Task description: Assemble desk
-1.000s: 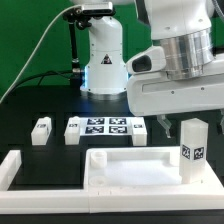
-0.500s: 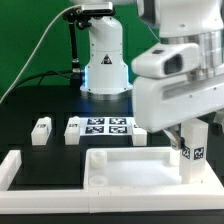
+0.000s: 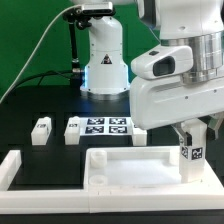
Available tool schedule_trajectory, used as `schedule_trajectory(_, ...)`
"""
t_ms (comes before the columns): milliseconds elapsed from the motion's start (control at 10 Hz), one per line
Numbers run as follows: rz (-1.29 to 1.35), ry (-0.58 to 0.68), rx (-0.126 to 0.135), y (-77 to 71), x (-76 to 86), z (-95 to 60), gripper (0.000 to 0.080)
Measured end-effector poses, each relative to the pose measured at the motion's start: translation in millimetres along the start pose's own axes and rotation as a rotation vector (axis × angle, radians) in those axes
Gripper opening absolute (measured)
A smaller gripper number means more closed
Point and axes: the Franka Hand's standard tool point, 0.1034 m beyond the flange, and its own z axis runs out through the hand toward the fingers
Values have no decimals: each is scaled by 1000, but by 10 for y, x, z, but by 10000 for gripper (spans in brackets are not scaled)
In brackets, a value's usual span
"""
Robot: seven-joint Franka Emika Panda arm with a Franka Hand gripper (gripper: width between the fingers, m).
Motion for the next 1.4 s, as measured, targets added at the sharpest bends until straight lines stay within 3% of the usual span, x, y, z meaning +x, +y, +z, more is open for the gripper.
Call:
schedule_trajectory(300, 424, 18, -11, 93, 1, -4, 288)
schedule_trajectory(500, 839, 7, -14, 151, -33, -5, 291)
schedule_trajectory(800, 1038, 0, -28, 144, -63, -1, 291)
schedule_trajectory(1100, 1223, -13, -23, 149, -92, 10, 291)
schedule_trajectory(1400, 1635, -11, 41, 80, -180, 10, 291)
